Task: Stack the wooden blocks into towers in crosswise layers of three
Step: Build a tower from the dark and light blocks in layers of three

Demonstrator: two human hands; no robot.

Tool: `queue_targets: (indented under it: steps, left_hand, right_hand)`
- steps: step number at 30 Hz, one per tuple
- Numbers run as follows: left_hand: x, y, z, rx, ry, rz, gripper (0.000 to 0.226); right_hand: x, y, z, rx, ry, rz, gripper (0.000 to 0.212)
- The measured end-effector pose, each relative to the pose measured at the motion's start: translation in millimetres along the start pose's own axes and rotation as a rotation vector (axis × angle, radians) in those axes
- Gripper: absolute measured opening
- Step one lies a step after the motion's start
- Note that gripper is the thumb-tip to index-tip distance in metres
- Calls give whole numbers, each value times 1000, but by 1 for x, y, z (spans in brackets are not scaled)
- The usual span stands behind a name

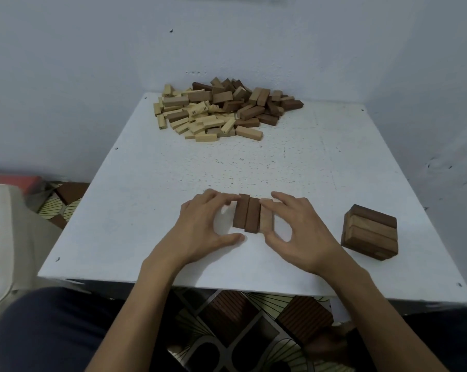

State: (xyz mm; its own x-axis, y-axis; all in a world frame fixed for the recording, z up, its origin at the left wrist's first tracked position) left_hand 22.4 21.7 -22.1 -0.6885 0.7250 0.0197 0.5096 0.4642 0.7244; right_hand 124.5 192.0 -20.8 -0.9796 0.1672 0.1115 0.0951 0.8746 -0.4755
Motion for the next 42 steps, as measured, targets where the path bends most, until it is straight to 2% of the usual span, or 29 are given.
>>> queue_targets:
  steps: [4,15,25,34,42]
  left_hand:
    - [15,-3,-2,-104,-96,31,77]
    - [23,2,3,-79,-169,63,81]
    - [18,5,8,-58,-127,65,83]
    - [18,4,10,-48,-131,48,90]
    - [18,1,10,-46,-104,74,108]
  right_hand:
    - [5,4,0,-76,-83,-35,65]
    - [14,8,1,-45,-112,-50,64]
    - [17,13,-1,57,-158,-29,69]
    - [17,16,2,120,-199,24,93]
    - [18,16,3,132,-195,15,93]
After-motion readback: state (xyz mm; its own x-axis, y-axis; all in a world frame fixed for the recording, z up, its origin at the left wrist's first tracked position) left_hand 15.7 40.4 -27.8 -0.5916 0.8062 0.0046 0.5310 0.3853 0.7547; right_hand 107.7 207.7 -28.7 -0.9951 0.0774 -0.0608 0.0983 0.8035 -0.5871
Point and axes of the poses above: each hand's wrist, its own x-axis towards the middle knuckle, its own z-axis out of the palm, y = z × x, the point moved 5 cm from there along x, towards the middle knuckle, and after that the axes turned 8 degrees about -x, right-handed, at the moved point
